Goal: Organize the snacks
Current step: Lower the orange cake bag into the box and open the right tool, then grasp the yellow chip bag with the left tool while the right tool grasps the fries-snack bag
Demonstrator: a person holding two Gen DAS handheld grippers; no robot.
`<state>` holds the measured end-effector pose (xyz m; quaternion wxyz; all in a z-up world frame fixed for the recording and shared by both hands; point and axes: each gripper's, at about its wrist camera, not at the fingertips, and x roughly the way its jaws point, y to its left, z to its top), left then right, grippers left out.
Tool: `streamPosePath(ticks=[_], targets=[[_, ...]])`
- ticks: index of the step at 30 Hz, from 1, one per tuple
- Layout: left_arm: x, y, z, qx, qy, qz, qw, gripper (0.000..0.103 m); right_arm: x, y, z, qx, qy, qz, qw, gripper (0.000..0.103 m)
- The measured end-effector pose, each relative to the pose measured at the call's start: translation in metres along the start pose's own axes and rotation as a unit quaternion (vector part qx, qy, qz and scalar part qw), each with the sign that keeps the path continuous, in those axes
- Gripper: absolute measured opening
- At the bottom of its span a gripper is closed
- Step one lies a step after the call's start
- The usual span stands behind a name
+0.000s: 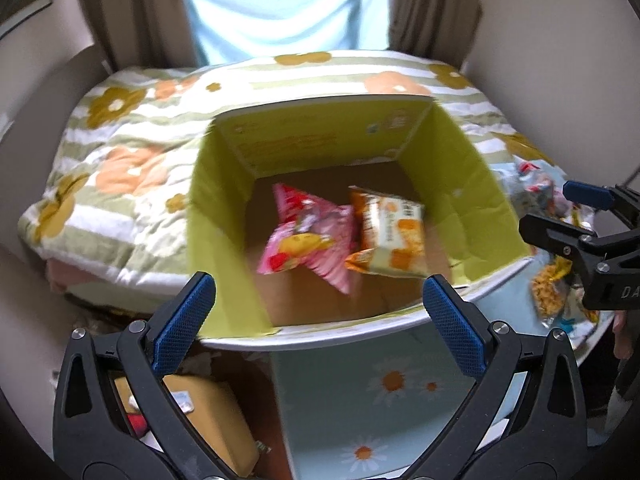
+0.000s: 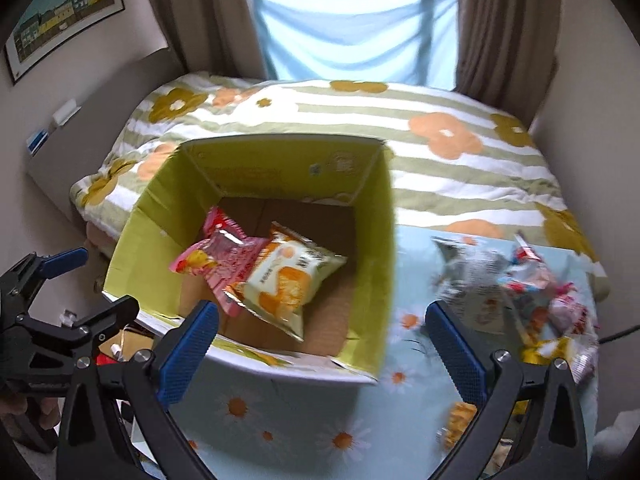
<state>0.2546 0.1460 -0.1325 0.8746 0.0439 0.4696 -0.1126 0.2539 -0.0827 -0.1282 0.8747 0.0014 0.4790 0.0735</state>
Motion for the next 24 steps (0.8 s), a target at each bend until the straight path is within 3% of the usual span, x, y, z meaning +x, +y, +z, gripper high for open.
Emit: streamPosePath(ticks=[10, 24], targets=[[-0.005, -0.070, 0.006, 0.050, -0.007, -0.045, 0.9977, 0.103, -0.045, -0.065, -0.035, 0.070, -0.017, -0.044, 0.996, 0.103], [0.003, -0.219, 0.016, 0.082, -0.003, -0.098, 0.9918, 0.103, -0.080, -0.186, -0.120, 0.126, 0.023, -0.068, 0.989, 0.103]])
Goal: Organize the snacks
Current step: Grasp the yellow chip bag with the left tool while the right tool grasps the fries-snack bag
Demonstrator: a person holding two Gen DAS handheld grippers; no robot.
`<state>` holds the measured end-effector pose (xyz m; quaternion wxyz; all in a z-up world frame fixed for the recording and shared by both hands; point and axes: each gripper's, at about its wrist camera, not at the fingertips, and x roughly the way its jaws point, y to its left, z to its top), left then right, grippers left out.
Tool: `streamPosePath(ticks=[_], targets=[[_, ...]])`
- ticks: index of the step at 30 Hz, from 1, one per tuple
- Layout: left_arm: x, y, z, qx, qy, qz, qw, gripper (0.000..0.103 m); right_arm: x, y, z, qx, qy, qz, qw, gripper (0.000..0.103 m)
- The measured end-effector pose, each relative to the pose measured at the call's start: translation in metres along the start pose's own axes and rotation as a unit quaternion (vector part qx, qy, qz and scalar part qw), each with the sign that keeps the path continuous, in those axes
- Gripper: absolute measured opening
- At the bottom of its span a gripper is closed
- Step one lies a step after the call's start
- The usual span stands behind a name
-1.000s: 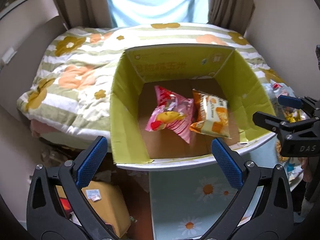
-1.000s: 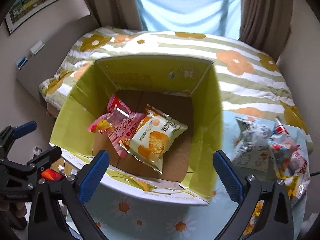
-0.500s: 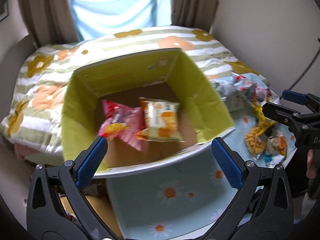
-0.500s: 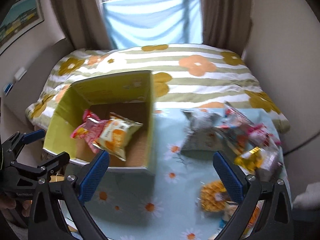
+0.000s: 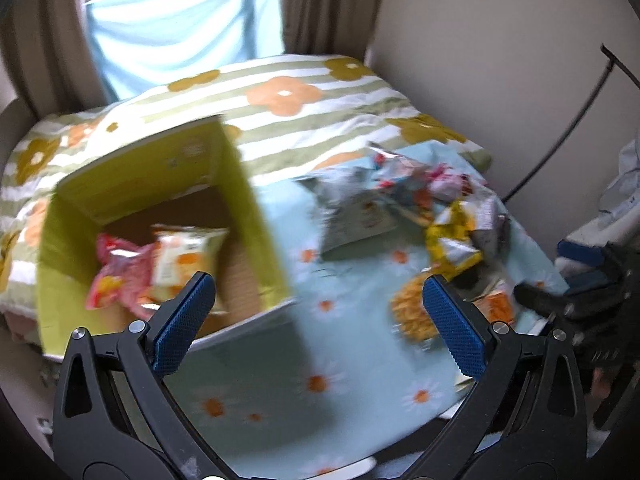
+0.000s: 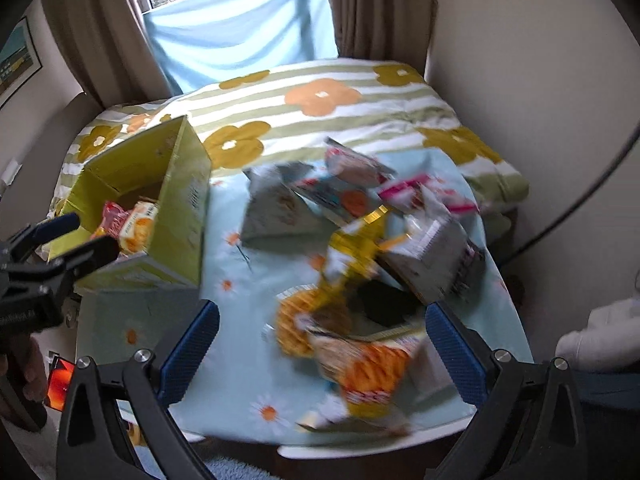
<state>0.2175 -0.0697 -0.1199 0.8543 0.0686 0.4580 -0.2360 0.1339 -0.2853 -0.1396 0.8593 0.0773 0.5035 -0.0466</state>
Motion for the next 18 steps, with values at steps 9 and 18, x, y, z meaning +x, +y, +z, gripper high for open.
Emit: streamPosePath(ticks=[9, 18], targets=[[0.067, -0.084, 0.020, 0.030, 0.060, -0.038, 0.9970, 0.103, 0.022, -0.054, -0.031, 0.031, 0.045, 0.029, 0.998, 0.103], [0.146, -0.134, 0.020, 0.107, 0.142, -0.076, 0.9810, 0.102, 0.052, -0.065, -0.057, 0.077, 0.086, 0.032, 0.993, 0.103]])
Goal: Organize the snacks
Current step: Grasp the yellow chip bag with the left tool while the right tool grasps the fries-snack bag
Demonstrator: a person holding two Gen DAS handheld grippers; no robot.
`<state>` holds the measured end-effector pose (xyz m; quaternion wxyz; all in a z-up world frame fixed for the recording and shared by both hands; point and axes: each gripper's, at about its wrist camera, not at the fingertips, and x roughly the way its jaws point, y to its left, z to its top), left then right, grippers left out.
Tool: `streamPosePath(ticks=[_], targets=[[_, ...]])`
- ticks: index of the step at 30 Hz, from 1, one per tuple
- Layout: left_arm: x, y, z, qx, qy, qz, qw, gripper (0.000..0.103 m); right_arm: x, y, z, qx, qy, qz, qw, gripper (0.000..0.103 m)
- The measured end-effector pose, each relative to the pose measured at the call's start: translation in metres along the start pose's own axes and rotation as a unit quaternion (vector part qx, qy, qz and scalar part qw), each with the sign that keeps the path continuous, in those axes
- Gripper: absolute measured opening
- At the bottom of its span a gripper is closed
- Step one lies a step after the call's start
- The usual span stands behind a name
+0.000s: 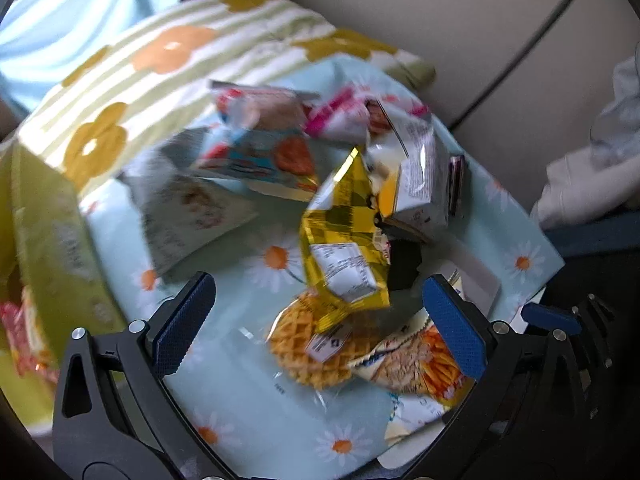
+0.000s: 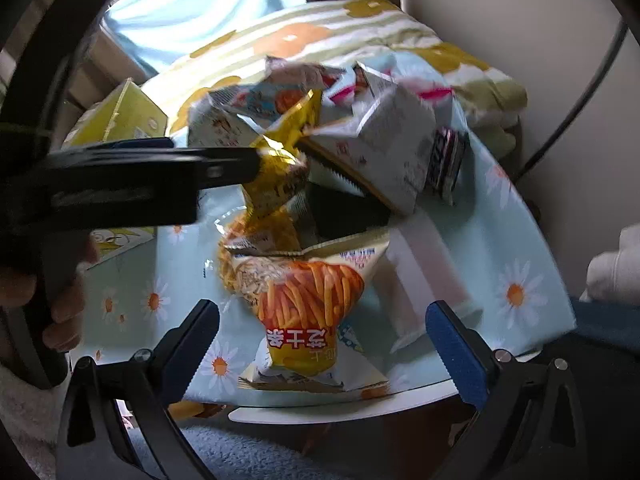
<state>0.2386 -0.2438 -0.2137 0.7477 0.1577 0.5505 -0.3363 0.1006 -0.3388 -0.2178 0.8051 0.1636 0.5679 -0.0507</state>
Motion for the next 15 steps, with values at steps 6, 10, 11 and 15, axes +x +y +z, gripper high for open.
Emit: streamPosePath(ticks=[6, 10, 11, 15], targets=[[0.039, -0.001, 0.008, 0.028, 0.033, -0.018, 0.9989, 0.102, 0.023, 0.006, -0.007, 0.030, 0.022, -0.001, 0.999, 0.103], [0.055, 0.001, 0.011, 0.044, 0.046, -0.022, 0.9977, 0.091, 0.034, 0.011, -0.009, 0.046, 0.027, -0.007, 0.999, 0.103], [0.058, 0.001, 0.012, 0.047, 0.049, -0.024, 0.9974, 0.087, 0.037, 0.012, -0.009, 0.048, 0.028, -0.009, 0.998, 0.103], [0.066, 0.003, 0.014, 0.054, 0.055, -0.035, 0.9964, 0.068, 0.045, 0.018, -0.010, 0.049, 0.031, -0.018, 0.998, 0.102]])
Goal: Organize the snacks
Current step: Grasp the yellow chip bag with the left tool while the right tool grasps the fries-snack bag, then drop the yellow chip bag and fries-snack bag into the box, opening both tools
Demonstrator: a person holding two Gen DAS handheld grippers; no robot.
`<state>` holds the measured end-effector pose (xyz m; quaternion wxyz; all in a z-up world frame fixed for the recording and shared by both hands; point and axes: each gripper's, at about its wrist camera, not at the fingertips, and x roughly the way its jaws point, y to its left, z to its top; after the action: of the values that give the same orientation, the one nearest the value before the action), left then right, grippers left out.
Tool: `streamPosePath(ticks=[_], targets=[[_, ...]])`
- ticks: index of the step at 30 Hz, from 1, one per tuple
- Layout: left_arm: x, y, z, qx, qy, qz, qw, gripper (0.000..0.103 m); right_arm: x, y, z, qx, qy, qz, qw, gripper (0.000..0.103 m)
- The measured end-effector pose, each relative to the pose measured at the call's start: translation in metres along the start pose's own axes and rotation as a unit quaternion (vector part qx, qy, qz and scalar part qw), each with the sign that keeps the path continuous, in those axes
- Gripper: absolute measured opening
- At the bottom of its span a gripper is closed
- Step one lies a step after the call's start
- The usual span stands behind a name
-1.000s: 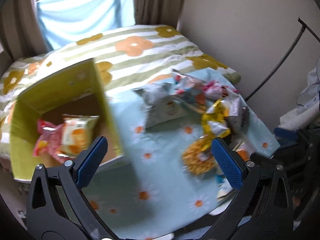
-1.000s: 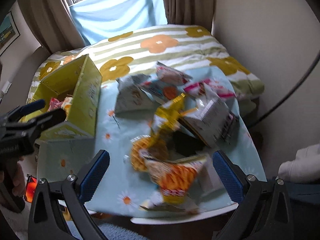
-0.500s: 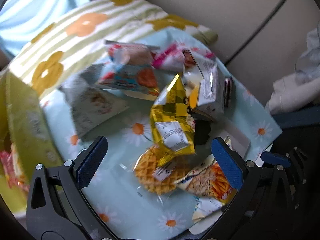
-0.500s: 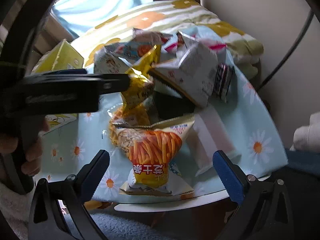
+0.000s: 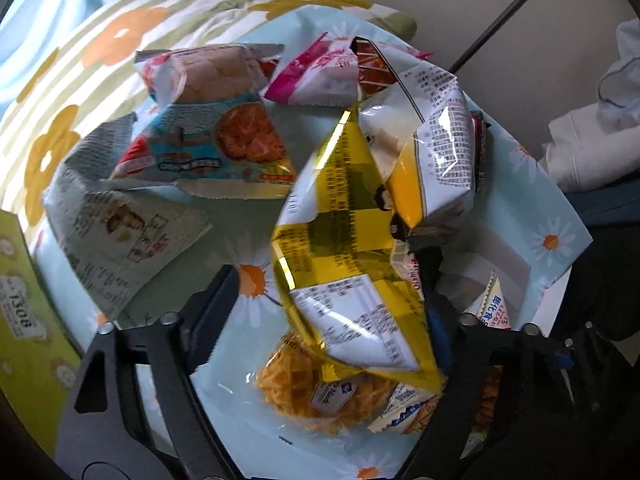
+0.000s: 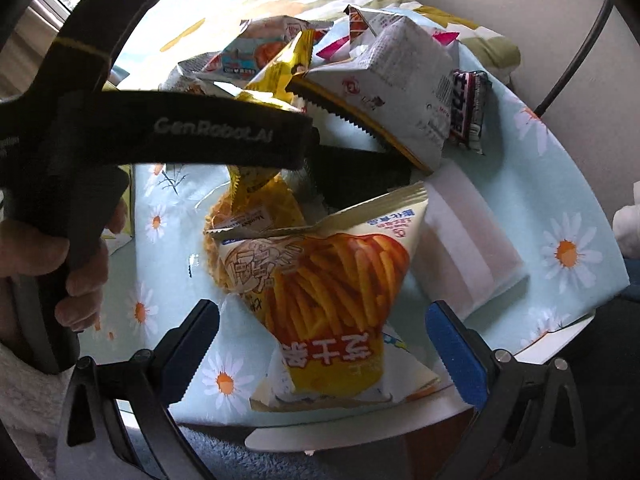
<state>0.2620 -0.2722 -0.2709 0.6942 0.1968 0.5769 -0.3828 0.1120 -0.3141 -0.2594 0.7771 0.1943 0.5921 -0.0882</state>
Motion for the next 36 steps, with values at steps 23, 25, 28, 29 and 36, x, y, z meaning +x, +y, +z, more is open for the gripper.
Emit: streamPosePath(ticks=[23, 25, 28, 29, 36], targets=[[-0.011, 0.007, -0.014, 0.009, -0.013, 0.008, 0.9999, 0.043, 0.025, 0.009, 0.002, -0.010, 0.021, -0.015, 1.000, 0.058], [-0.015, 0.007, -0.016, 0.007, -0.016, 0.009, 0.9998, 0.043, 0.022, 0.005, 0.002, -0.010, 0.019, -0.012, 1.000, 0.056], [-0.023, 0.007, -0.020, 0.003, -0.022, 0.011, 0.9997, 0.042, 0.012, 0.001, 0.001, -0.017, 0.013, -0.007, 1.000, 0.056], [-0.026, 0.006, -0.021, 0.001, -0.026, 0.012, 0.9996, 0.042, 0.008, -0.001, -0.001, -0.019, 0.011, -0.006, 1.000, 0.056], [-0.055, 0.004, -0.029, -0.023, -0.051, 0.025, 0.9981, 0.042, -0.017, -0.008, 0.002, -0.040, -0.005, 0.004, 0.999, 0.056]])
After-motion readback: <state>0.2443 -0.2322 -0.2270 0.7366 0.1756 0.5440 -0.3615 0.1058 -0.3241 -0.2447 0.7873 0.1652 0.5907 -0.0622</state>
